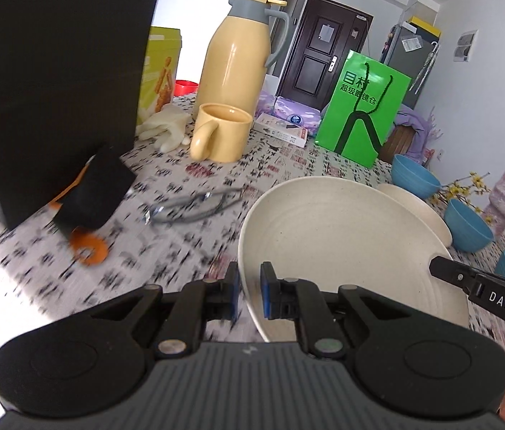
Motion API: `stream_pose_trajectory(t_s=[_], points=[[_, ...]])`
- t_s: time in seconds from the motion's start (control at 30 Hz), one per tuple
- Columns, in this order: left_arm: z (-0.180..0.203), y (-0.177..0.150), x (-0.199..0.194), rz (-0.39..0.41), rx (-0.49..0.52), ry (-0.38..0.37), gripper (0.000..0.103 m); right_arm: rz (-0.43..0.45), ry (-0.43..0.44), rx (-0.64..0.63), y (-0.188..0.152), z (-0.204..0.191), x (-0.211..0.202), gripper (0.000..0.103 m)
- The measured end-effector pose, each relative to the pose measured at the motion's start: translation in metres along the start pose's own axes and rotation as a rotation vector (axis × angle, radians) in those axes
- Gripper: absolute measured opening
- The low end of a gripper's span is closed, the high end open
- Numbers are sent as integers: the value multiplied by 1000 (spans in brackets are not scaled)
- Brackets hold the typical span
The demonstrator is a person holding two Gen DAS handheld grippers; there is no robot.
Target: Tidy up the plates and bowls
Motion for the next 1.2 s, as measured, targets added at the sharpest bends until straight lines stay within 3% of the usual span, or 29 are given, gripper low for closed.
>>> stream_pose_trajectory(t_s=[0.17, 0.4, 0.83, 1.2], points=[[-4, -22, -30, 10, 0, 9, 12, -2, 4, 1, -25, -11, -28, 8], [-4, -30, -38, 10, 10, 11, 12, -17, 2, 20, -39, -11, -37, 8], [26, -26, 6, -39, 93, -36, 12, -40, -88, 61, -44, 26, -23, 9], [35, -29, 36, -58, 168, -15, 13, -78, -100, 60, -52, 36, 1, 12]])
Point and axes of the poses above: each gripper's, at about its wrist camera, not at the fingertips, and x roughly the way its jaws point, z to its right, y to its top, the point moved 2 cm from there along x, roughly the way its jaws point, and after that the axes turned 5 degrees about x, right-handed, at the moved point
